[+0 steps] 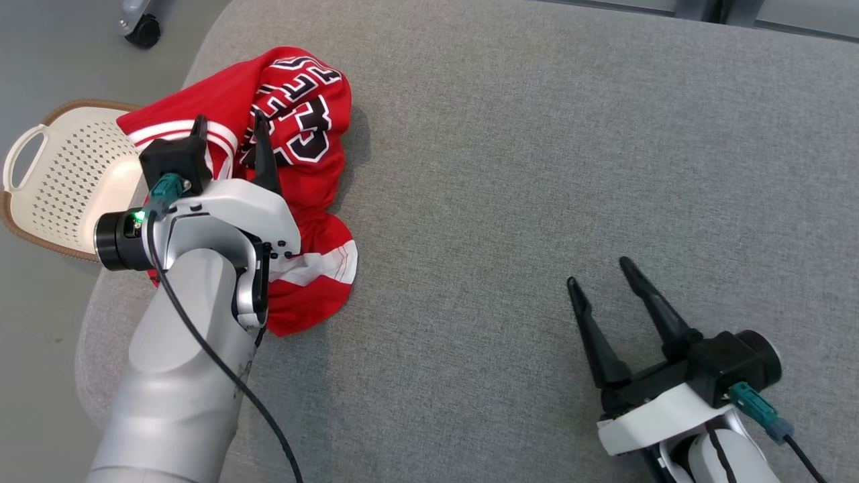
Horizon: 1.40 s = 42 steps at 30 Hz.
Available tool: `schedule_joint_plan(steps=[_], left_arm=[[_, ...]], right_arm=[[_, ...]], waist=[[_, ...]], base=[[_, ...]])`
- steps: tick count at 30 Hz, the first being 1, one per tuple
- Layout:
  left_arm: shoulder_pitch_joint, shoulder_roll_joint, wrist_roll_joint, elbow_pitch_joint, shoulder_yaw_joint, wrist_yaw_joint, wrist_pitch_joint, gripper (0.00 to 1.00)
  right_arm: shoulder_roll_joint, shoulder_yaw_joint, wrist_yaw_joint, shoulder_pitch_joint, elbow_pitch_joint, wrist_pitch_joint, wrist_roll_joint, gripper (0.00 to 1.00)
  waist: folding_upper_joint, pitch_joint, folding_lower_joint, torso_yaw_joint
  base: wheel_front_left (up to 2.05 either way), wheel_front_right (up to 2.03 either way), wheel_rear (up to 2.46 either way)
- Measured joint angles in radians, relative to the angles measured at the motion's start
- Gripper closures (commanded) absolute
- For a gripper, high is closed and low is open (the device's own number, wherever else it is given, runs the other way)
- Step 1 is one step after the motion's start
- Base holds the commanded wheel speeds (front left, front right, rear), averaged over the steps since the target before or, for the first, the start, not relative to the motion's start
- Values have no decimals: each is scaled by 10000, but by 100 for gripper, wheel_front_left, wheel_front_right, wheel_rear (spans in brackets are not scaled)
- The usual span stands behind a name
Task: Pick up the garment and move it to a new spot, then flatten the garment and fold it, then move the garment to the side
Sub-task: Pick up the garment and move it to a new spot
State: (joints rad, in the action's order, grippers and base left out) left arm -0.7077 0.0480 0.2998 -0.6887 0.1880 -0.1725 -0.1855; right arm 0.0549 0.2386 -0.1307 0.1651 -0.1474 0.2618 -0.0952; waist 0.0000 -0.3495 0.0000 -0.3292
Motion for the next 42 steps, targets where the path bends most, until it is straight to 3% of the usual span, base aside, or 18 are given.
schedule_joint_plan(steps=[1,9,17,23,24,25,26,35,42], left_arm=[[-364,-2,-21,-777,65,-59,278,0],[-966,0,102,-2706,311,270,899,0],[-1004,0,274,-3818,665,499,1152,0],[-1151,2,397,-4215,715,529,725,0],[-1175,6,485,-4251,727,681,683,90],[-1174,13,719,-4291,677,993,725,100],[-1173,4,928,-4475,640,1208,606,100],[-1174,4,1185,-4660,541,1371,-414,100],[-1128,368,702,-2621,495,1083,-732,100]], right_arm=[[136,384,0,86,-54,0,-418,0],[474,1068,0,234,-259,0,-1195,0],[520,1306,0,308,-261,0,-1363,0],[525,1310,0,326,-236,0,-1392,0],[527,1308,0,327,-236,0,-1392,0],[525,1298,0,327,-236,0,-1394,0],[502,1170,0,321,-238,0,-1467,0],[487,920,0,220,-307,0,-1515,0],[259,938,0,75,-414,0,-1515,0]], waist=[[0,0,0,25],[0,143,0,181],[0,249,0,368],[1,201,0,488],[0,192,0,504],[0,190,0,523],[0,269,0,544],[0,888,0,623],[0,1433,0,867]], base=[[0,0,0],[0,0,0],[0,0,0],[0,0,0],[0,0,0],[0,0,0],[0,0,0],[0,0,0],[0,0,0]])
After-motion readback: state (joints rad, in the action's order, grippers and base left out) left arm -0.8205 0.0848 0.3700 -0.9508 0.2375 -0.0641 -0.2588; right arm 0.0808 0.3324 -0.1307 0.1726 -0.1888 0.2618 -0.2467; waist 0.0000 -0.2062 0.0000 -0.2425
